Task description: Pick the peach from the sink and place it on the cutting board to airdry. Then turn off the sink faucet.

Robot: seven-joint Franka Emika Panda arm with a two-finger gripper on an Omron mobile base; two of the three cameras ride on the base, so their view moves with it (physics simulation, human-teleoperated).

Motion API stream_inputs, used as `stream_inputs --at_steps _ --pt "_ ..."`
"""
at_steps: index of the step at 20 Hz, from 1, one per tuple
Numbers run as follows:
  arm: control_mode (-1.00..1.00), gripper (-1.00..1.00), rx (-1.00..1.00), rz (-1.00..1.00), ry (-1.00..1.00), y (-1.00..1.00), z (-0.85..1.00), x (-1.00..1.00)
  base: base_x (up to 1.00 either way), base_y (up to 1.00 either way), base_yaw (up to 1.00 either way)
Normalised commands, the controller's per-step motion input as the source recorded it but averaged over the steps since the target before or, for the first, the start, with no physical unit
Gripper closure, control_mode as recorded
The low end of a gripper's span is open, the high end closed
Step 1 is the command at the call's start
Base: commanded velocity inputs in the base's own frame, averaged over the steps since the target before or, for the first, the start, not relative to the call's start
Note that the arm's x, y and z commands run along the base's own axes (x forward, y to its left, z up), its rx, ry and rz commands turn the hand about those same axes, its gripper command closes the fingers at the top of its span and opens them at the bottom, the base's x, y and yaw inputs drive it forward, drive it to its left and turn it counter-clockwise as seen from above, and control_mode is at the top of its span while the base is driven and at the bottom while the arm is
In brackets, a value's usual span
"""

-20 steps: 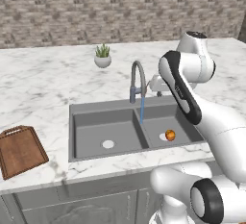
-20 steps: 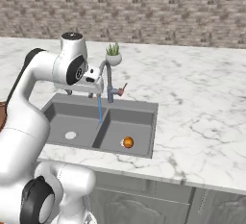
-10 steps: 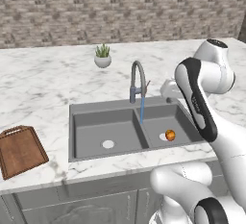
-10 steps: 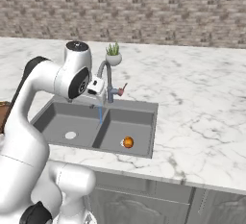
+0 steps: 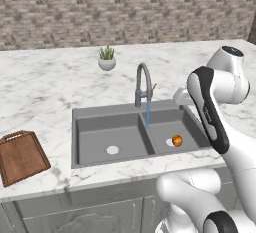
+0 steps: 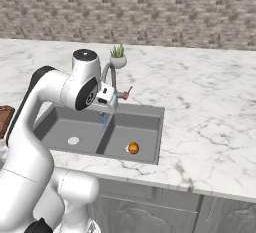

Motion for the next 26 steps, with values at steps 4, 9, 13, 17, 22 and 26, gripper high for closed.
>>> stream_inputs --at_steps 4,9,13,17,22,26 --pt "-1.0 -1.0 -0.05 0.0 0.0 -0.3 -0.23 0.12 0.0 0.0 0.0" --pt "-1.0 -1.0 -0.01 0.0 0.0 -0.1 -0.3 0.3 0.0 0.0 0.0" --pt "-1.0 -1.0 0.0 0.0 0.0 -0.02 -0.22 0.22 0.0 0.0 0.0" --pt "-1.0 -1.0 0.0 -0.01 0.02 -0.03 -0.24 0.33 0.0 0.0 0.0" --pt "-1.0 -1.0 0.0 -0.03 0.03 -0.01 -0.26 0.34 0.0 0.0 0.0" --pt "-1.0 -1.0 -0.02 -0.04 0.02 -0.02 -0.26 0.33 0.0 0.0 0.0"
